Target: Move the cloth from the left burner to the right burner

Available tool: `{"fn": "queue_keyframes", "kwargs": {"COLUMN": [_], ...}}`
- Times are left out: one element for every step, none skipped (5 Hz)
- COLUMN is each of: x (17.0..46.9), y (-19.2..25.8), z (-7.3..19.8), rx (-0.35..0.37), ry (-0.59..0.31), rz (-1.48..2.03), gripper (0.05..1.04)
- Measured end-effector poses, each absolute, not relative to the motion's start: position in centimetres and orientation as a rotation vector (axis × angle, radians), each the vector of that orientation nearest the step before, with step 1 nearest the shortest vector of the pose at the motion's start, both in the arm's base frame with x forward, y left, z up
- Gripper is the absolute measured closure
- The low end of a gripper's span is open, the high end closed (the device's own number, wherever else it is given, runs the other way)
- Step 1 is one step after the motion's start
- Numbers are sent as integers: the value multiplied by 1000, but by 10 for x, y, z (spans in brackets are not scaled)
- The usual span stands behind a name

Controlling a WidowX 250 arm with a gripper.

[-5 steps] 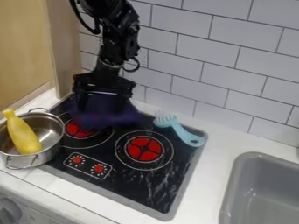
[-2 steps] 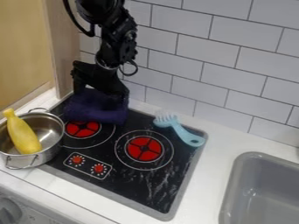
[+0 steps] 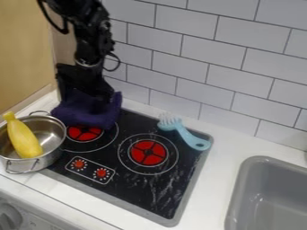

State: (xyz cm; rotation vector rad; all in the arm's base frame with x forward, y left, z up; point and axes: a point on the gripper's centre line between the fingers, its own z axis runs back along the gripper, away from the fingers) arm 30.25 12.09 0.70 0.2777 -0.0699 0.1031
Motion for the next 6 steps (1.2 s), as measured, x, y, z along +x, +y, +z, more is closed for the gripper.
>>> {"fn": "queue_keyframes", "kwargs": {"x": [303, 310, 312, 304, 284, 279], "y": [119, 116, 114, 114, 104, 80], "z": [18, 43, 58, 60, 67, 75], "rx": [255, 239, 232, 241, 231, 235], "ry": [-112, -217, -307, -262, -132, -93], "rz": [139, 180, 205, 224, 234, 241], "gripper": [85, 85, 85, 85, 85, 85]}}
